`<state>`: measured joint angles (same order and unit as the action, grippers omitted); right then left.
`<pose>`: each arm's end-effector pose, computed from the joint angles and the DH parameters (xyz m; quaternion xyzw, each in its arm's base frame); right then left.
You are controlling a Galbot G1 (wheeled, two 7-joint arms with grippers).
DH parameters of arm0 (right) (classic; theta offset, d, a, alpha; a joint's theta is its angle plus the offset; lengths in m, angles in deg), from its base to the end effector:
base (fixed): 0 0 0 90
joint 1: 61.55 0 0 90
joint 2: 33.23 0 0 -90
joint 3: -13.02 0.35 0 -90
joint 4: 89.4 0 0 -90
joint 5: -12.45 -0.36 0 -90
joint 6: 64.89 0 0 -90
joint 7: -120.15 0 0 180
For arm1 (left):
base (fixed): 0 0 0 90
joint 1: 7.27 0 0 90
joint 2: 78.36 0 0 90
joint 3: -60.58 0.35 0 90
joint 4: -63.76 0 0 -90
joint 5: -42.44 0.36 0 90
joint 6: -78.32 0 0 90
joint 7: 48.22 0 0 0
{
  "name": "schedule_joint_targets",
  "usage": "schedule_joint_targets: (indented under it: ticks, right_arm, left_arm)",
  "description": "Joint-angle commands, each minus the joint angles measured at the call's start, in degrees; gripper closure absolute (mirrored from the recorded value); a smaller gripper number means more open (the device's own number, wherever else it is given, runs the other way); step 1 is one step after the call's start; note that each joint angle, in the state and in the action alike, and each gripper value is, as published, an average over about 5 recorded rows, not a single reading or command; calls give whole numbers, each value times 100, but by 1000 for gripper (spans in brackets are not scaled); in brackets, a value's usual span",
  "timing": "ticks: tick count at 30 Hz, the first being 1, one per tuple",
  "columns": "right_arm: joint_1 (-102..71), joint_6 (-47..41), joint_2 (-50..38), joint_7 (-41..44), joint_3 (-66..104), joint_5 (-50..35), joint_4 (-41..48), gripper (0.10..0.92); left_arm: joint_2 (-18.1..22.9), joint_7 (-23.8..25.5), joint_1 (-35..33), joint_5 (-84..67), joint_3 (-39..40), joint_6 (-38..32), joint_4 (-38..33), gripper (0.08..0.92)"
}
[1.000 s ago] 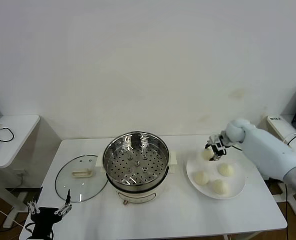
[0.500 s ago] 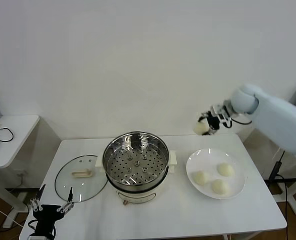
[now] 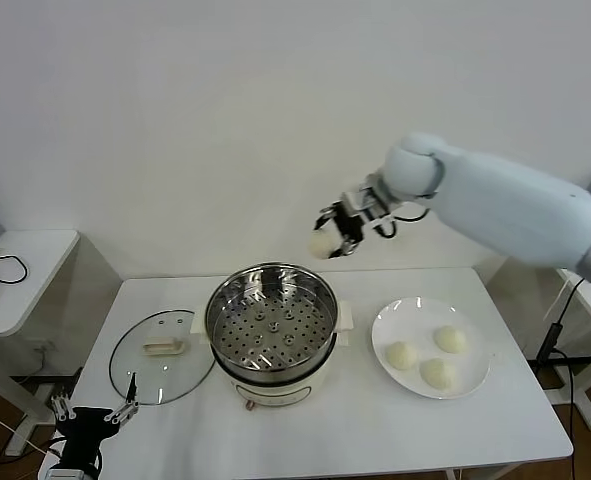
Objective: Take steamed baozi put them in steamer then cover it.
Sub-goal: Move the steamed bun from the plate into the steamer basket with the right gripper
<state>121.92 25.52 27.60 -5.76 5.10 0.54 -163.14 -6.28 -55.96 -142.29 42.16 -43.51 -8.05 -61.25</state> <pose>0.5623 0.0792 -0.0136 0.5877 -0.4666 0.6551 0.0879 0.1212 0.1124 -0.2832 0.0656 -0.9739 -0.2001 0.0842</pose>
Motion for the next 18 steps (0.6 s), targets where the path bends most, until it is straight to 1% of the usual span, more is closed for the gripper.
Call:
schedule_joint_targets:
  ticks: [1,4,9,14,18]
  right_arm:
    - [78,559,966,-197,-550,407,45,380]
    - [-83,866,1124,-276,-589,928,249,380]
    - [-373,1216,1232,-439,-562,1464,437,383]
    - [-686,1661,1325,-671,-478,2270,756,381]
    - [-897,1844,1387,-815,-379,2532,928,380]
  left_arm:
    - [-17,6,-29,-16,-60,22,-103,177]
    - [9,10,-44,-13,-81,26,-150,177]
    - [58,7,-34,14,-60,26,-163,177]
    - [75,12,8,49,-7,35,-186,177]
    - [94,16,28,70,32,42,-196,177]
